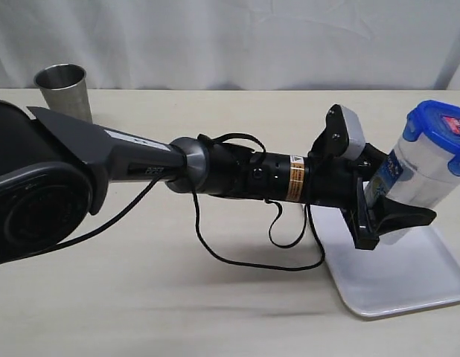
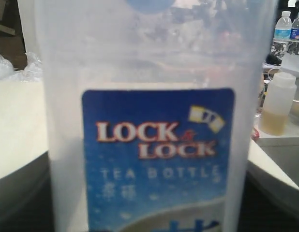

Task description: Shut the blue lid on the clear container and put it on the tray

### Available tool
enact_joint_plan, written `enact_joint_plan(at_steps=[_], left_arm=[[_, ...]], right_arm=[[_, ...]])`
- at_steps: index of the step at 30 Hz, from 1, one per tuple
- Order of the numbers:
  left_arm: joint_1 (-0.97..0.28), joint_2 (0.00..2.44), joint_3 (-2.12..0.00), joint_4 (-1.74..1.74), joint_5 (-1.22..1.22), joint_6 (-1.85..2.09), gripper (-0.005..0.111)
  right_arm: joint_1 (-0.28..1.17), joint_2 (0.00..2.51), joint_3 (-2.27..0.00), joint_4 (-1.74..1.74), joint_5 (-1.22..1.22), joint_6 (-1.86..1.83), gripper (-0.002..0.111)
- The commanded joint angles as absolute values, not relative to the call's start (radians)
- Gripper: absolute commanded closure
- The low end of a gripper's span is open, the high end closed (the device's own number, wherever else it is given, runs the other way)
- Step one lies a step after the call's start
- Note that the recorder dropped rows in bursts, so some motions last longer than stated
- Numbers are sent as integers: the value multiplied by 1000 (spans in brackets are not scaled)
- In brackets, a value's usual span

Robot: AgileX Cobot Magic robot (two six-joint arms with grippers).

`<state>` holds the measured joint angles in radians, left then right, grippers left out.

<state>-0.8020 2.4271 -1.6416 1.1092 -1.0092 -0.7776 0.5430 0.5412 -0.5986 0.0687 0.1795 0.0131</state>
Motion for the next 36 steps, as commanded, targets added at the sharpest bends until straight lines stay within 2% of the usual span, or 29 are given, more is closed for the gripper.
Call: enact_joint_plan(at_steps=[1,4,8,15,19,29,36], left_arm=[[-779,2466,-1649,986,-1119,-699,107],[-767,2510,-1649,870,-1219,-664,107],[-756,2552,-1649,809,-1221,-617,107],[-756,2563,-1649,831,-1114,-587,107],[-756,2564,-1649,877,-1112,-587,107],[-756,2564,-1649,900,-1078,-587,107],[-756,2564,-1649,898,-1072,-577,107]], right_arm=[[401,706,-684,68,269,24,104],[309,821,-714,71,301,24,104],[236,940,-734,112,304,-13,104],[218,1128,-798,597,395,-545,104],[209,1224,-834,624,393,-599,104],[-6,1230,-838,643,374,-564,104],[-46,1240,-800,637,389,-561,104]])
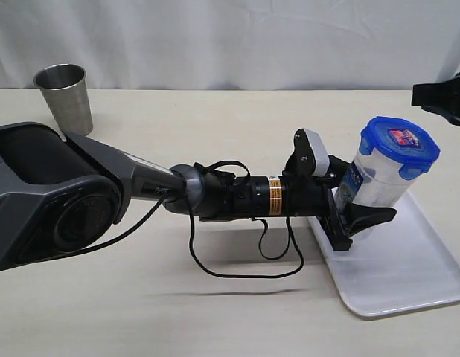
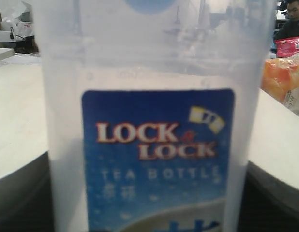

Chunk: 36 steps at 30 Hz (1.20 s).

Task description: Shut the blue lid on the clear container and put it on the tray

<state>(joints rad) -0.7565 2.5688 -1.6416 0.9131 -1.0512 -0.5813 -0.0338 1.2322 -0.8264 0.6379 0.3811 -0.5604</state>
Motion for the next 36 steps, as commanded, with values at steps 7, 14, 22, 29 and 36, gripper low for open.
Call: enact_joint_plan(at_steps=[7,14,22,29,36], left_arm=[[-756,2564,-1649,898,-1072,-577,107],[-756,2564,-1649,894,-1072,-577,107],[-756,2564,-1649,877,-1072,-577,107],[-756,2564,-1649,870,-1074,-577,107],[-756,2564,-1649,871,-1081,-577,107]], right_arm=[[-43,1280,-790,666,423,-578,104],[-43,1316,-790,890,531,-813,104],[-43,1401,-790,976,601,-917,104],[-43,1416,-790,1035,614,-986,104],[-43,1416,-790,1035,614,-990,104]])
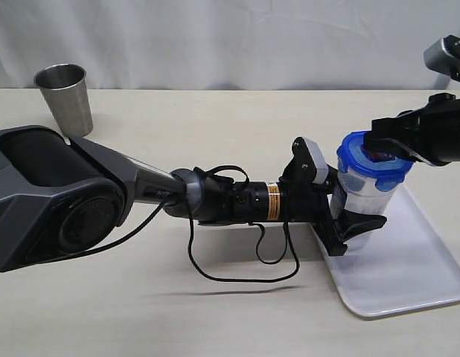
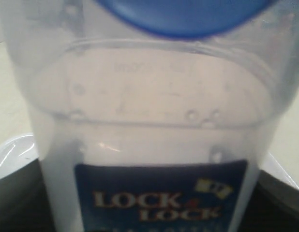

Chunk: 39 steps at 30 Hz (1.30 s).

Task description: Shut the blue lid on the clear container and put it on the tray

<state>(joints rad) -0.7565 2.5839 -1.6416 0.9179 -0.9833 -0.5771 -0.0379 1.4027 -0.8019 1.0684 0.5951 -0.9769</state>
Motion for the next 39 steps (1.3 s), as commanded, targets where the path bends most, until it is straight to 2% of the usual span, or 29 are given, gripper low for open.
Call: enact_joint_plan(at_steps=[1,7,15,22,39], left_arm=[[-756,2564,-1651,871,-1089,-577,107],[-762,2564,-1690,871,-1139,-581,107],[-787,2564,-1699,881,-991,-609,107],[-787,2564,-1721,1005,-841,-684,107],[-803,2564,-1730,959,-914,-663,107]], right_arm=[[-43,1416,-790,1035,614,-990,104],[-43,1416,-792,1061,603,-1014,104],[-43,1416,-908,1086,687,-1025,104],[-43,1320,-936,1087,650,-1009,104],[-43,1289,-936,1087,663,-1002,104]])
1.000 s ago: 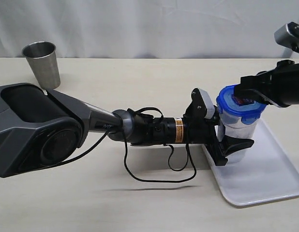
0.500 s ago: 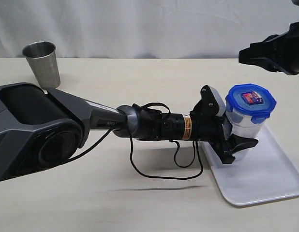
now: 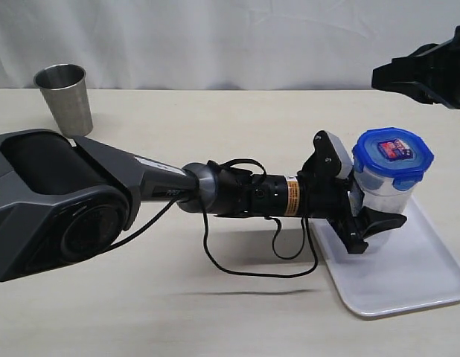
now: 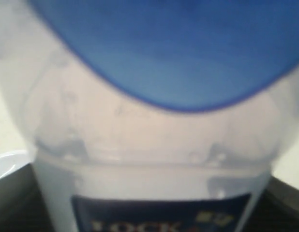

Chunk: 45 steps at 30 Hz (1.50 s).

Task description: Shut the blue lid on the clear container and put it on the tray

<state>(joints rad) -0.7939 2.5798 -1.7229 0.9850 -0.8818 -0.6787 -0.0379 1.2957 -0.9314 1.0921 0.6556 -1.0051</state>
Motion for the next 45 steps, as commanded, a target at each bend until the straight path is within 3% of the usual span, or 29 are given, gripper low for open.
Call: enact_joint_plan(at_steps=[1,13,16,18,21,24,34,40,45], left_arm=[[-806,2564,-1730,961,-914,-657,107],[-806,2564,-1730,1035,-880,-658,107],[-806,2564,-1730,1035,-880,-658,101],[-806,2564,-1730,1035,-880,-658,91],[-804,2564,-1730,1035,-880,-655,52],[-804,2564,-1730,1035,-871,-654,26],[-804,2564,-1730,1035,-865,-654,22],[-804,2564,-1730,1053,-831,-654,11],[-804,2557,-1730,1113,-790,-654,11]], right_arm=[[-43,1289,-936,1087,663,-1002,104],[-43,1289,-936,1087,677,-1002,104],[-43,1289,-936,1087,679,-1002,104],[-43,1289,-936,1087,682,-1002,104],[-43,1289,-936,1084,684,-1002,104],[-43,1289,-934,1084,684,-1002,104],[-43,1289,-930,1084,687,-1002,104],[-43,1289,-930,1084,687,-1002,104],[-43,1289,-930,1084,687,-1002,104]])
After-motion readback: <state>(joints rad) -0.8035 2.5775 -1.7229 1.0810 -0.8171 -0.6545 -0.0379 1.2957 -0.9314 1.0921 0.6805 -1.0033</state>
